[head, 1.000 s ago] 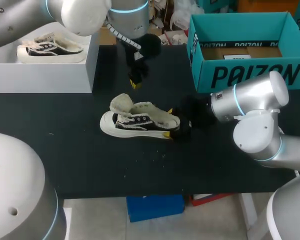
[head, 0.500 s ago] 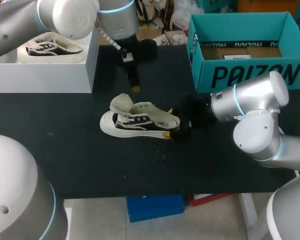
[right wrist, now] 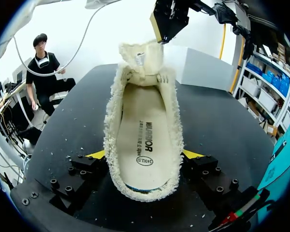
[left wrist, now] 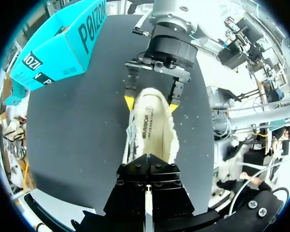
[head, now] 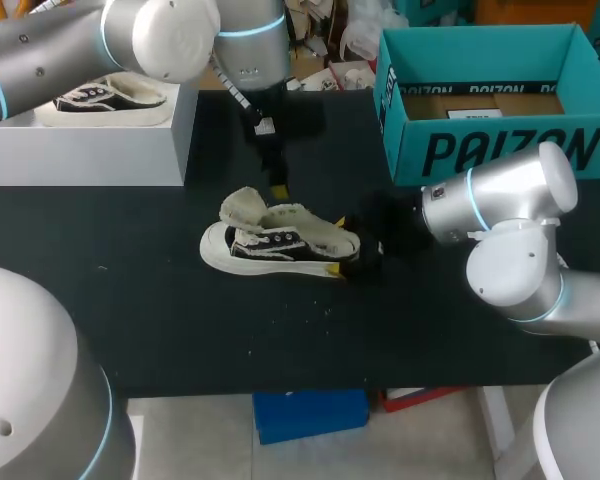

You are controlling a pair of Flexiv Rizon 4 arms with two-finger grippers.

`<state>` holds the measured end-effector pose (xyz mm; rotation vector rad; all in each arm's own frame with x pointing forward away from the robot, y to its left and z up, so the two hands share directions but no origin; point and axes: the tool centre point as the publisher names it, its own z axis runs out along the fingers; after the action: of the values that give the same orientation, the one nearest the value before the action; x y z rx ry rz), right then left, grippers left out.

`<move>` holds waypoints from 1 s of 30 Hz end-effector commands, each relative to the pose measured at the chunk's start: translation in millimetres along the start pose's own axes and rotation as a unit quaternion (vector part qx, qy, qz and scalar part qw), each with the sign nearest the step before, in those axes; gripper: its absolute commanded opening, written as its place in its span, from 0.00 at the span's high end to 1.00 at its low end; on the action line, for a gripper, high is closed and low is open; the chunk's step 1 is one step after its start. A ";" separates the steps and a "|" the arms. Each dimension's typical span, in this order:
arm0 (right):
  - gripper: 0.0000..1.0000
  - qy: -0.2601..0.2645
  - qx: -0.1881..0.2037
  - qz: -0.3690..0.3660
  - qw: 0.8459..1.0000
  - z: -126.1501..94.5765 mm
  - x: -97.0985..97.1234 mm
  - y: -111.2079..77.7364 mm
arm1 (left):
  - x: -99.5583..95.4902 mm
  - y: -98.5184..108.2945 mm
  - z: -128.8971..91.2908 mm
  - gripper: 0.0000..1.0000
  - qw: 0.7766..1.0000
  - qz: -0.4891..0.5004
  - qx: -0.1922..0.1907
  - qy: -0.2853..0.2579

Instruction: Take the shoe out of the shoebox, open the shoe tongue, remove and reinsert the insole, then place the shoe into the shoebox

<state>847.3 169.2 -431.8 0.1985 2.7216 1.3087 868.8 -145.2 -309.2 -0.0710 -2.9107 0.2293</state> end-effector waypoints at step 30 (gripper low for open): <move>1.00 -0.001 0.002 0.001 1.000 2.9 -0.3 -2.5 | 9.5 -11.3 44.0 1.00 0.999 0.021 -0.006 0.047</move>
<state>847.3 169.1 -431.8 0.1985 2.7216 1.3087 845.9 -163.2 -347.7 -0.1253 -2.8285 0.1982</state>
